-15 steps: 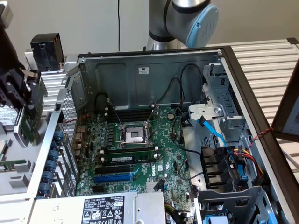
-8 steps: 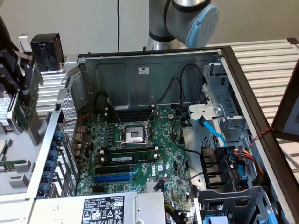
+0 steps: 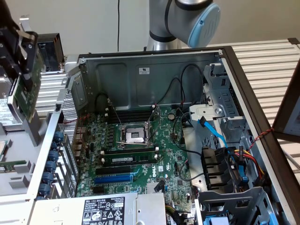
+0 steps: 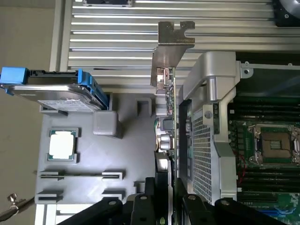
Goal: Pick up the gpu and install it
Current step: 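Pick up the gpu and move the gpu toward the slot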
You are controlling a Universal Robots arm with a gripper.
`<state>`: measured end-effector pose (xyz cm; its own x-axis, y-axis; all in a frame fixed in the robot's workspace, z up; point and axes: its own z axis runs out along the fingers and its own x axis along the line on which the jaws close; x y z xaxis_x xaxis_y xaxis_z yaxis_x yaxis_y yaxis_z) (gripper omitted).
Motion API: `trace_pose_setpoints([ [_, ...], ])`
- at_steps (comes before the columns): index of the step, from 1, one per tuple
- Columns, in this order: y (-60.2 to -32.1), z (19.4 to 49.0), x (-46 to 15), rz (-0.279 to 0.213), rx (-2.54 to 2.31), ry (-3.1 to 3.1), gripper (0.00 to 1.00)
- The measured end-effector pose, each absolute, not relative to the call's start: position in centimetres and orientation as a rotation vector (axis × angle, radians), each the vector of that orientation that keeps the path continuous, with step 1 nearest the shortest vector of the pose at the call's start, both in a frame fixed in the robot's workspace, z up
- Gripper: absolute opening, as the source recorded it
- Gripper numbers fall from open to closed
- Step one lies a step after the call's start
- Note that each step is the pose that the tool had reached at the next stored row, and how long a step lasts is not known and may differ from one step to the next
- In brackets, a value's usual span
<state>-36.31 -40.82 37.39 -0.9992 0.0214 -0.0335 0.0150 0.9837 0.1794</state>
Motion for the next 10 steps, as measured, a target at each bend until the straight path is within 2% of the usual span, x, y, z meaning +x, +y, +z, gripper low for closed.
trace_pose_setpoints([
  [10, -42.3, 41.9, -32.5, 0.281, 0.029, 3.099, 0.27],
])
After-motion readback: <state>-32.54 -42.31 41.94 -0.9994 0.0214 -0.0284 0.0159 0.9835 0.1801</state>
